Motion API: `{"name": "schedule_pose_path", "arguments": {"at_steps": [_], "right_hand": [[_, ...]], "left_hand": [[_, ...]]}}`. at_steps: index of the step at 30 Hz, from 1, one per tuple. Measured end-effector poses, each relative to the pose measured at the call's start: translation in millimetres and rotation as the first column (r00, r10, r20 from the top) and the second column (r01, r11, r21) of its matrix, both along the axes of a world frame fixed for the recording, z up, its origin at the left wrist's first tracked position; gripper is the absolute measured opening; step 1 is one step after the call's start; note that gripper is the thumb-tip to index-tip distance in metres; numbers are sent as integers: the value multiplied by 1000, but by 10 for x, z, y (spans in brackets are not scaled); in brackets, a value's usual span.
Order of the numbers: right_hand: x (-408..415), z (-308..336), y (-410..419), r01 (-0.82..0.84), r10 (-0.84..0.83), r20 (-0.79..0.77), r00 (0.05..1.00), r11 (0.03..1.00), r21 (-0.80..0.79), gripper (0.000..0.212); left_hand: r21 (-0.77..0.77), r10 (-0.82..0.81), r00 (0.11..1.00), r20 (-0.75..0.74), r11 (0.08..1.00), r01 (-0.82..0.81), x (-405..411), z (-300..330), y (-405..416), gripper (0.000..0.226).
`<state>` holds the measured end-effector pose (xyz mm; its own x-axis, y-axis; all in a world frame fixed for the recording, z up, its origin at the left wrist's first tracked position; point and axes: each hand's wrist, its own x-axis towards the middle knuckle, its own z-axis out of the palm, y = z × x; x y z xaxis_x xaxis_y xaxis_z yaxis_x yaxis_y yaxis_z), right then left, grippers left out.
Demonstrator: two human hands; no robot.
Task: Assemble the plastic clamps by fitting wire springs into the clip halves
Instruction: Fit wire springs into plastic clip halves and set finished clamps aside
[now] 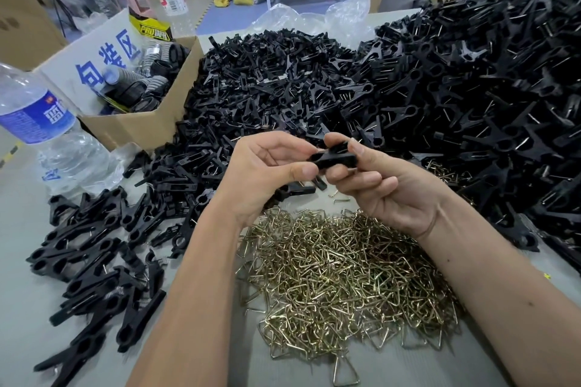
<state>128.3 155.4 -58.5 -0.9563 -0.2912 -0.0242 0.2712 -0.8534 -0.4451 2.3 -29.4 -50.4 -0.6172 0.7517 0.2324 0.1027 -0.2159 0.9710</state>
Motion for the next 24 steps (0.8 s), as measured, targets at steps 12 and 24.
{"name": "schedule_pose_path", "arguments": {"at_steps": [12,24], "right_hand": [[-4,-49,-24,-7,9,16,1000,993,-118,32],[3,-18,37,12,-5,72,997,996,-91,24]], "left_hand": [[29,80,995,-60,997,-78,16,-31,17,30],[-18,93,988,-120,995,-96,28,-84,51,27]]}}
